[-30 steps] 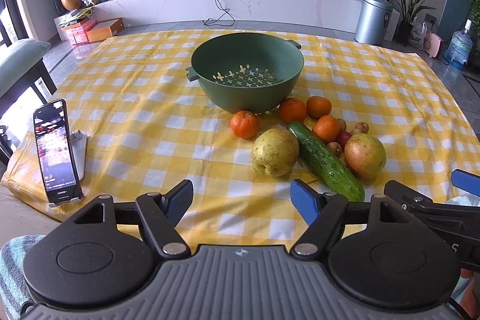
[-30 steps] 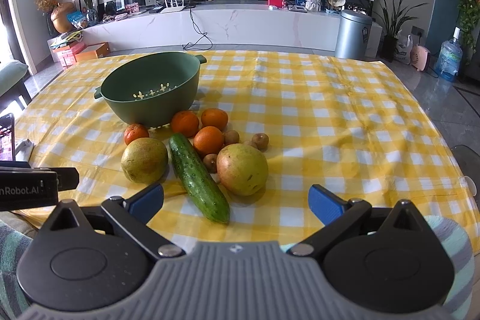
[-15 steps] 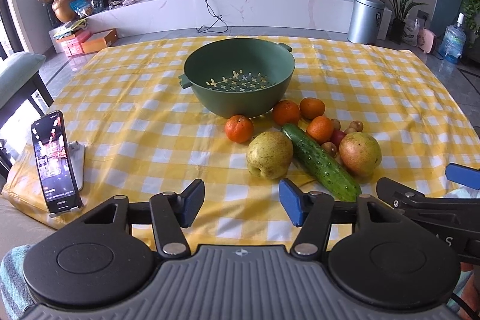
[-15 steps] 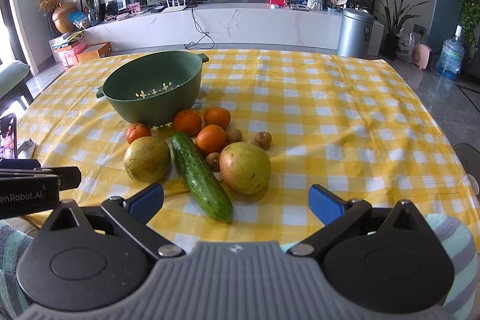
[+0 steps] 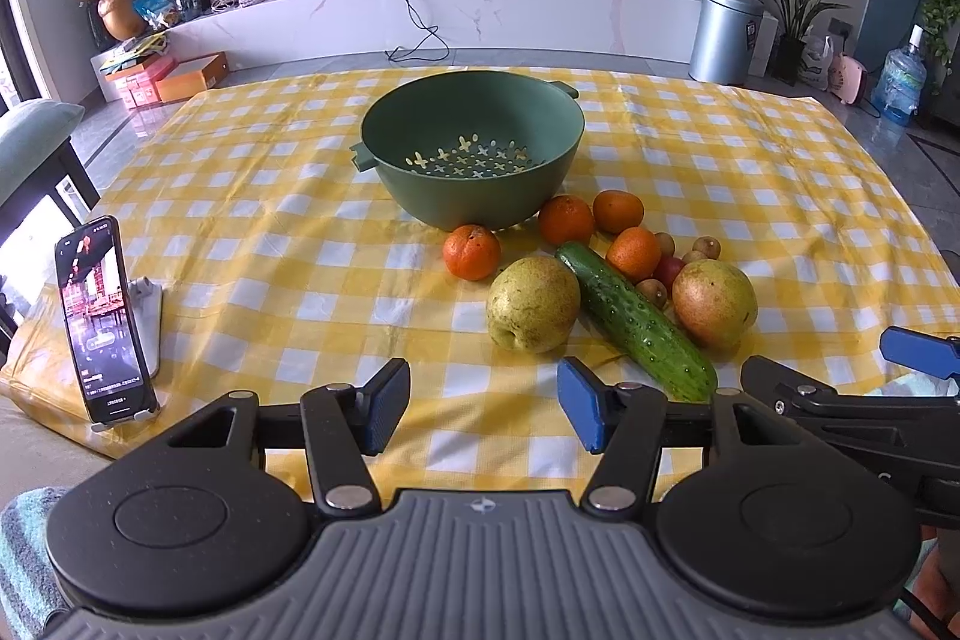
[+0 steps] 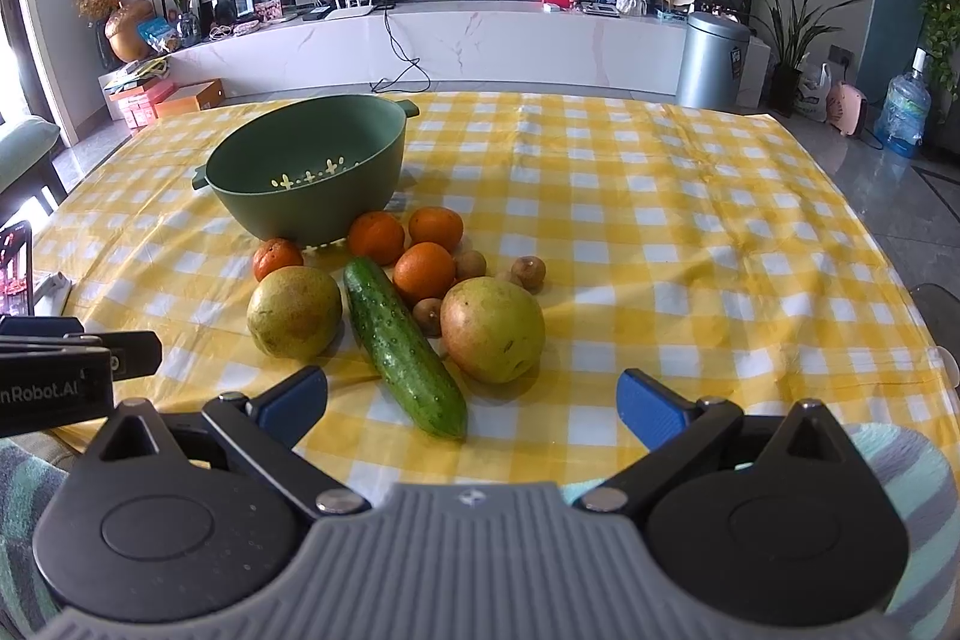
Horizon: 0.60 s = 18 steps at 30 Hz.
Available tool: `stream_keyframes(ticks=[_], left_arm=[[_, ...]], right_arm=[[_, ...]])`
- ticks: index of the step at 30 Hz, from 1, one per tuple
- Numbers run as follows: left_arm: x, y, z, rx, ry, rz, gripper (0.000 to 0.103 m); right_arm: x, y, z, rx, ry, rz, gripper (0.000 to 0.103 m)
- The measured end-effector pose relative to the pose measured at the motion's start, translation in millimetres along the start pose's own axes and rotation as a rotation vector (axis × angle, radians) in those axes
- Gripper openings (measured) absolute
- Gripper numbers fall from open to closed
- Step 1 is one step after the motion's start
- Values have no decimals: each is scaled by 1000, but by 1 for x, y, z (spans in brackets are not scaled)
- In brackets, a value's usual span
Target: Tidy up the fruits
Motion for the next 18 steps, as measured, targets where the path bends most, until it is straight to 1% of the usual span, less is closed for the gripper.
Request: stream_keyframes(ticks=[18], left_arm=[[-1, 2, -1, 5, 6, 0, 67]], right_arm=[[0, -1, -1, 4, -1, 2, 99]])
Point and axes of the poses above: each gripper's, at about its wrist camera, not at the fingertips, and z roughly against the way its jaws point, x to its left, y to its underside, the point moved 7 cm from there along -z, roughly the way its jaws point, and after that the axes turned 13 degrees about -y, right-handed, at the moved point
